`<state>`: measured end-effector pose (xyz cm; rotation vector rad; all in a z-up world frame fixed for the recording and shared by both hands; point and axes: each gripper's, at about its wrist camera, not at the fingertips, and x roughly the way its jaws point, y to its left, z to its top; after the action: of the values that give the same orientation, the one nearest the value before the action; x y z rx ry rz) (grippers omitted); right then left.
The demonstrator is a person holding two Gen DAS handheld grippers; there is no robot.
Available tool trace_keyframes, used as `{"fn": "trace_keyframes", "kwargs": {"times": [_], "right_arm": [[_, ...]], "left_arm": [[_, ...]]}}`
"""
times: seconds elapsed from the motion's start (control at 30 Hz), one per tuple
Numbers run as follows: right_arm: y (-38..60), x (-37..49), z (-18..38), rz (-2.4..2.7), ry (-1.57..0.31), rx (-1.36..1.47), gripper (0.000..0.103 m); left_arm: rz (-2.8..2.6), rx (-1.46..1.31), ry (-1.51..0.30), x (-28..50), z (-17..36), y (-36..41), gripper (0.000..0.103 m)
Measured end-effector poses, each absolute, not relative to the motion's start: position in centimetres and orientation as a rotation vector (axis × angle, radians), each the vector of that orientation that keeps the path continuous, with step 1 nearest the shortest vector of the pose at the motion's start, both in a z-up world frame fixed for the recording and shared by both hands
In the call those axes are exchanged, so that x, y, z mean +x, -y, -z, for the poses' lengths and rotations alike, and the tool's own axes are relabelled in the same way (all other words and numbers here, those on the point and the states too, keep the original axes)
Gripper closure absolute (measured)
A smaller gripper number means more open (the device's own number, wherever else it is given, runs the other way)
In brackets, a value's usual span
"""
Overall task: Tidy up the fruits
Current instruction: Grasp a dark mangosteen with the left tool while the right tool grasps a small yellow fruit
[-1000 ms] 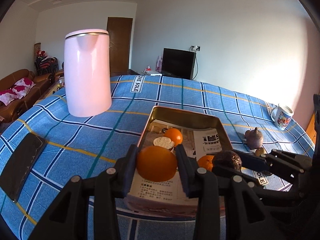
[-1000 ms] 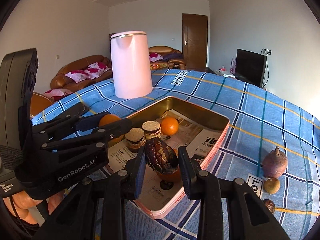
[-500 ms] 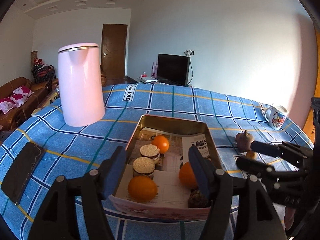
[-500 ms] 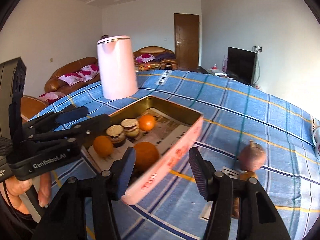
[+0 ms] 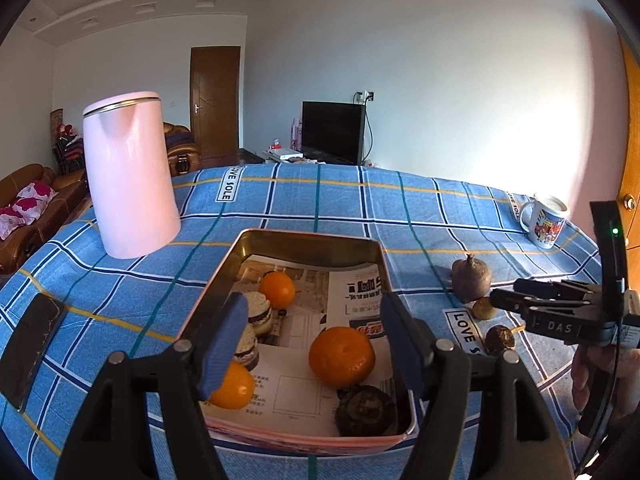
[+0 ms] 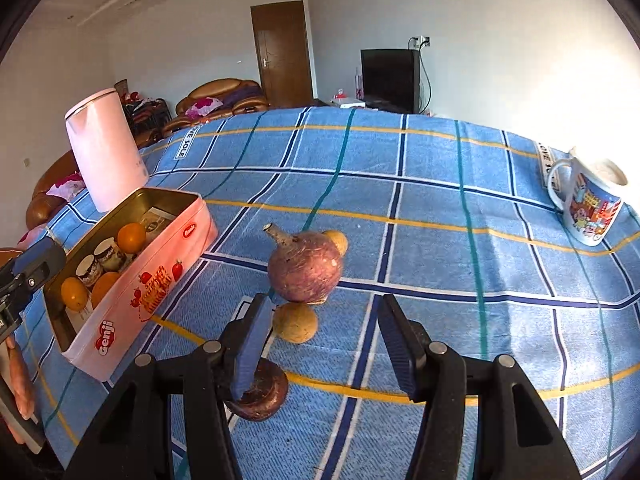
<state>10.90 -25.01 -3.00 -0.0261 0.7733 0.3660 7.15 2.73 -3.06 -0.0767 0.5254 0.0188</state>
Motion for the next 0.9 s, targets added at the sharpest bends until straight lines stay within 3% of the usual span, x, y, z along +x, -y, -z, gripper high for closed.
{"fn": "trace_keyframes", "kwargs": {"times": [0.13,0.3,0.57,0.9], "right_arm": [[23.7,12.3,4.5,-0.389,-0.841,-0.01,0.05],[22.9,13.4,5.4,-0.402,-0.909,-0.007,0.073],[26.9,12.1,3.5,-0.368,-0.836,0.03,0.073],[30.4,10.0,2.4,-0.336,-0.733,0.04,0.073]], "left_arm": [[0.002,-0.064,-0.522,7.1,2.9,-1.8,0.032],[0.029,-0.053,-0.528,7.4,2.6,-0.8,0.029],[0.129,-0.034,-0.524,8.5,1.1,2.9,0.029],[0.267,0.016,-0.663,11.0,3.8,8.1,0.029]]}}
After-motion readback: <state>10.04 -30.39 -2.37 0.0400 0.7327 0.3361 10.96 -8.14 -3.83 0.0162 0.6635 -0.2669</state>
